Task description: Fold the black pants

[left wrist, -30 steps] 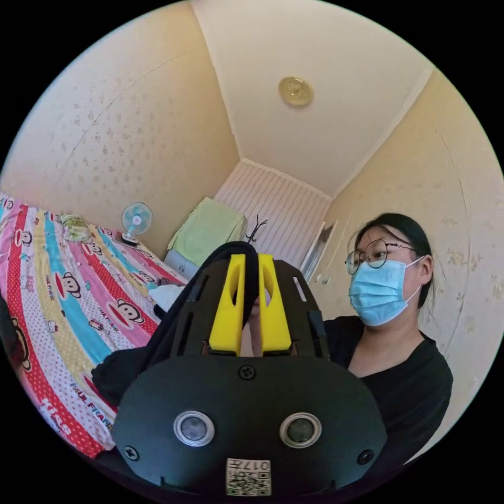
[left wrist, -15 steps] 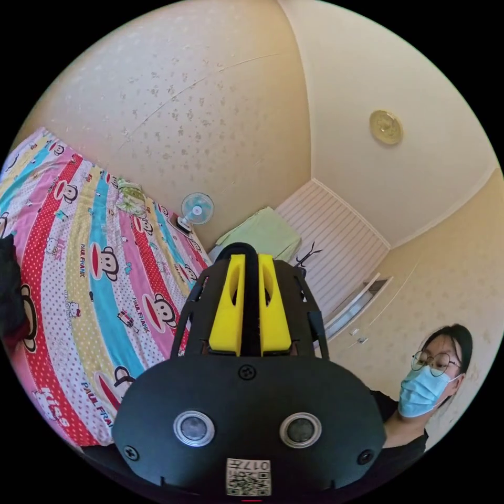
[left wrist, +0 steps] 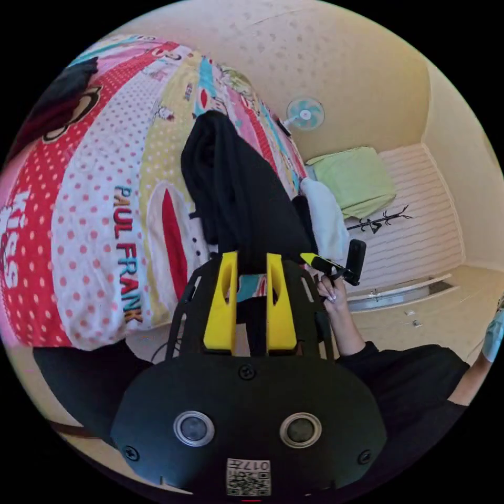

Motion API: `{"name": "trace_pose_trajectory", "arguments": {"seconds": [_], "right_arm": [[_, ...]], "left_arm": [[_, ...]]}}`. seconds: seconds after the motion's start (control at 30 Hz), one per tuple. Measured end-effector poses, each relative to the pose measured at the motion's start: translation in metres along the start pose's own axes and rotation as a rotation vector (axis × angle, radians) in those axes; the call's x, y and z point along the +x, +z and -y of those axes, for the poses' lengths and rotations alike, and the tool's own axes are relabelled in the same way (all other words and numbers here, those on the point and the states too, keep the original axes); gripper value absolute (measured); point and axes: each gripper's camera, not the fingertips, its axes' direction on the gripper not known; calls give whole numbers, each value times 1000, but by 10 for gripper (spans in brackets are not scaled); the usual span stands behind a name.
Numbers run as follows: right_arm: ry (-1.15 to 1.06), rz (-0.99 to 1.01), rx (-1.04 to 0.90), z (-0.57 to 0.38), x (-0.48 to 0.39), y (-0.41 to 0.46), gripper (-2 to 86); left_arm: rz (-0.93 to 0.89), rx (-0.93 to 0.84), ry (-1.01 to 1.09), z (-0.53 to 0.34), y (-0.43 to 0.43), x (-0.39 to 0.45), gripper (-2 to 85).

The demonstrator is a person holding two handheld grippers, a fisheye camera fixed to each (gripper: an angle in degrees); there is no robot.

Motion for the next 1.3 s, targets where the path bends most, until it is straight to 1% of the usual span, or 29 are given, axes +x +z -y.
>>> {"name": "trace_pose_trajectory", "arguments": {"seconds": [0.03,0.07,0.13,0.17,0.23,0.3,0.33,0.4,0.47,0.5,0.53,0.57,0.63,0.7,0.77,0.83,0.97,1.03,1.1,1.17,1.2,1.27,1.3], "right_arm": [[84,31,-6,-27,16,4,68],[119,48,15,-38,22,2,73],[233,174,176,-59,44,-26,103],[258,200,214,-58,49,-33,115],[277,234,299,-34,58,-58,157],[259,207,282,-1,57,-63,178],[261,186,258,21,58,-59,188],[309,154,235,46,63,-45,203],[359,140,158,62,69,-16,221],[362,115,88,67,70,7,226],[353,21,139,62,58,10,217],[345,-5,154,59,51,10,212],[303,129,59,51,34,28,184],[295,166,77,34,27,28,166],[307,282,68,16,28,23,152],[300,435,69,-14,22,9,142],[196,524,77,-55,-7,-27,133],[119,566,119,-69,-23,-59,129],[65,577,167,-68,-31,-87,126],[-9,540,221,-58,-40,-124,124],[-64,499,253,-50,-45,-153,123],[-155,420,306,-38,-54,-202,122],[-220,366,345,-32,-59,-239,122]], "left_arm": [[-64,14,-45,-17,5,-19,106],[-155,73,-82,-29,0,-34,116],[-229,166,-133,-29,-14,-50,136],[-226,214,-138,-20,-25,-54,156],[-184,240,-113,7,-38,-55,178],[-146,231,-58,42,-40,-51,195],[-128,197,-37,65,-33,-51,207],[-107,115,-60,97,-9,-61,233],[-96,-17,-122,118,33,-83,239],[-55,9,-132,116,33,-84,231],[-17,49,-125,108,32,-82,214],[-37,57,-109,98,36,-79,191],[-74,16,-112,77,51,-76,168],[-35,73,-107,50,52,-70,153],[-97,72,-140,17,47,-68,139],[-137,43,-122,-10,41,-59,134],[-195,-68,-18,-61,31,-17,127],[-216,-85,28,-69,29,6,126],[-224,-78,84,-66,29,34,125],[-233,-64,189,-47,34,78,124],[-243,-61,219,-41,37,89,124],[-302,-56,365,-14,57,141,124],[-314,-60,405,-7,64,155,124]]}}
